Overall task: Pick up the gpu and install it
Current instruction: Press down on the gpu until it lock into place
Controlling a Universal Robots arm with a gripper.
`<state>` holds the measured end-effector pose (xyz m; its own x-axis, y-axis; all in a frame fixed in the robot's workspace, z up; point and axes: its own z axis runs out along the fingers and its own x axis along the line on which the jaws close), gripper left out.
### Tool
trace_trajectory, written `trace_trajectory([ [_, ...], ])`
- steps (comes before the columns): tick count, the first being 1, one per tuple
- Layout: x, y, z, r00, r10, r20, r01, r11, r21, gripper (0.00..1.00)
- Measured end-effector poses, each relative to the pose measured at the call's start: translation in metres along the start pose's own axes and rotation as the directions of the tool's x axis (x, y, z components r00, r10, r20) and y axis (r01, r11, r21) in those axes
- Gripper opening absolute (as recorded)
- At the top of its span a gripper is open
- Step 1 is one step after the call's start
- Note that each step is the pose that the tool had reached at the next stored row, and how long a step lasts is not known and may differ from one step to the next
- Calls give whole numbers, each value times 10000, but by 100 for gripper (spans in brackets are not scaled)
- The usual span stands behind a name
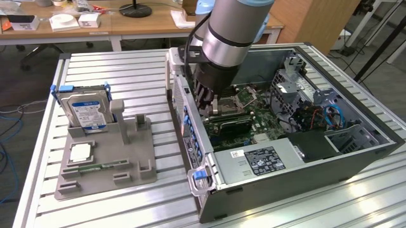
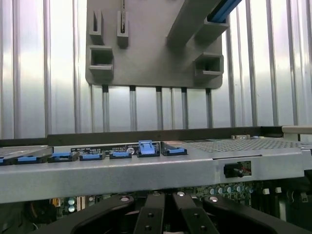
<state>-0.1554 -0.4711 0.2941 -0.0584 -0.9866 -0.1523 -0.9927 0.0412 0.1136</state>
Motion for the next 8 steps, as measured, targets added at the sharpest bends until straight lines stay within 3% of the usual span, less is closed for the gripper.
trace_trajectory([
  [4, -5, -6, -19, 10000, 9, 64, -8, 10000, -96, 11],
  [8, -15, -9, -88, 10000, 41, 38, -40, 9996, -286, 11],
])
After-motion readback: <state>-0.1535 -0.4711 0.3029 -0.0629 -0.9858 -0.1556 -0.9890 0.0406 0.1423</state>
